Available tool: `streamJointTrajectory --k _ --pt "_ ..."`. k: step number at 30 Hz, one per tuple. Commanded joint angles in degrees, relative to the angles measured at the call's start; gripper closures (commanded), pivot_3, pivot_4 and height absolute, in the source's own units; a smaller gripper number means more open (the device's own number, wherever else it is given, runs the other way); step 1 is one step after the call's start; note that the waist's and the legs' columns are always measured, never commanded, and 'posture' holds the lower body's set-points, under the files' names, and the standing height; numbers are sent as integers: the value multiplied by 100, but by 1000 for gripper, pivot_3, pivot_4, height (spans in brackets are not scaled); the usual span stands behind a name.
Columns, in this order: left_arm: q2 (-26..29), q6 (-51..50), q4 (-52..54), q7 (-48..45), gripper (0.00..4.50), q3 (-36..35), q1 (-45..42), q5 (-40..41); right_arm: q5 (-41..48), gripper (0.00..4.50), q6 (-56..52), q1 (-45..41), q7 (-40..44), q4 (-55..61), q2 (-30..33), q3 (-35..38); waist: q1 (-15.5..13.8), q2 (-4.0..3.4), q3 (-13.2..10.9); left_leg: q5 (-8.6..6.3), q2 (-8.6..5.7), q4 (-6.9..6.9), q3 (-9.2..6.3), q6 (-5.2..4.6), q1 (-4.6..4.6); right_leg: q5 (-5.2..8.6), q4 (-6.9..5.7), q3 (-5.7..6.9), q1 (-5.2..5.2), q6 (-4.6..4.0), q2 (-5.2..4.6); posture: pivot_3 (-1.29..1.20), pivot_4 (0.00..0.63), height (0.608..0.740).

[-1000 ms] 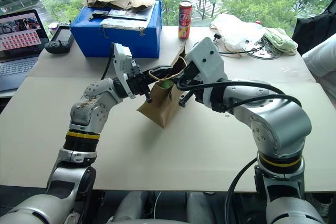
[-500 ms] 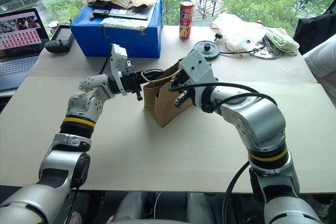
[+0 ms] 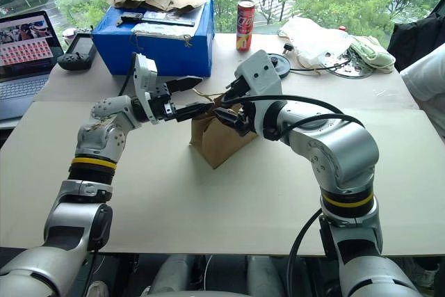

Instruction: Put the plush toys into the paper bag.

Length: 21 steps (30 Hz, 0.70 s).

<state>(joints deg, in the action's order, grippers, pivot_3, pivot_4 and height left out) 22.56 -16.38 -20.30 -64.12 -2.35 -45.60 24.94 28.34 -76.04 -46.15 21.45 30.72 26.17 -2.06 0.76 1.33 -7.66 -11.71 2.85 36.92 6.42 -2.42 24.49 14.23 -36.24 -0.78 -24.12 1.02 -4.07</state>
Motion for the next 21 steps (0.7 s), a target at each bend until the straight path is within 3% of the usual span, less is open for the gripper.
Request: streamJointTrajectory --k 1,5,13,21 --pt "165 -601 1070 202 0 -223 259 449 345 35 -293 -341 238 410 238 491 -1 0 0 0 0 0 0 0 -1 0 0 0 0 0 0 0 150 739" --pt "312 -1039 1717 467 0 -332 760 652 671 35 -487 -271 605 604 726 508 -4 0 0 0 1 -1 -2 0 -7 0 2 1 6 0 -2 0 150 739" --pt "405 -1260 1953 806 0 -459 1361 722 1139 35 -506 -230 942 719 1067 793 -3 0 0 0 0 -1 -1 0 -12 0 0 -1 8 0 -3 0 150 739" --pt "408 -1410 1927 854 0 -488 1578 907 1692 2753 -354 -175 1244 901 1189 1056 -4 0 0 0 0 -4 -1 0 -11 0 3 -1 8 0 -6 0 150 739"
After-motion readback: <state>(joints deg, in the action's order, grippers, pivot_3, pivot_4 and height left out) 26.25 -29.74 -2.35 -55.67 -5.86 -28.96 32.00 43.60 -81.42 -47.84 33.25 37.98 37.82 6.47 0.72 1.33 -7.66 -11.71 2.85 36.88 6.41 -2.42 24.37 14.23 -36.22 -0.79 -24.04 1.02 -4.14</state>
